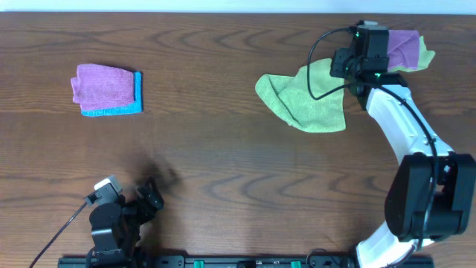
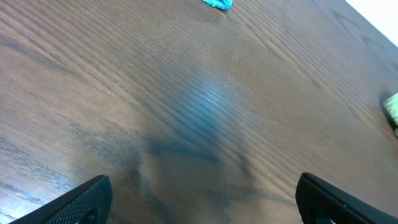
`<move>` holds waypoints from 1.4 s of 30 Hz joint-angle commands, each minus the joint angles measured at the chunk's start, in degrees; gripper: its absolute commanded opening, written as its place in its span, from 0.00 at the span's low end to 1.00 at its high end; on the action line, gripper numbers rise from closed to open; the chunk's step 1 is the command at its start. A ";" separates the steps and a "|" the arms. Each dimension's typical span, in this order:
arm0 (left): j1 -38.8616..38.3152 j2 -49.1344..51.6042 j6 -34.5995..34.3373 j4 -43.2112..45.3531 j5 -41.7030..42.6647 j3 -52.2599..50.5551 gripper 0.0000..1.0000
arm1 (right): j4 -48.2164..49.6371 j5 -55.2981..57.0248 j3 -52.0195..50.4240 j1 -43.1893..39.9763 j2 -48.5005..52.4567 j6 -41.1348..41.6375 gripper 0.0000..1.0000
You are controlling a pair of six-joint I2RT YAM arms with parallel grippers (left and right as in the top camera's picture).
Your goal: Fold the cloth
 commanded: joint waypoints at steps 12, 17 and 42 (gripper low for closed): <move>-0.28 -0.33 -1.42 -0.13 1.53 -0.81 0.96 | -26.25 -6.60 1.09 -2.93 -11.41 4.70 0.72; -0.28 -0.33 -1.42 0.42 5.99 -0.76 0.96 | -32.33 -15.45 -1.75 -9.55 -9.90 -1.40 0.73; -0.28 -0.33 -3.34 0.44 9.05 -0.66 0.95 | -19.47 -44.48 -9.07 -18.27 9.18 -14.23 0.49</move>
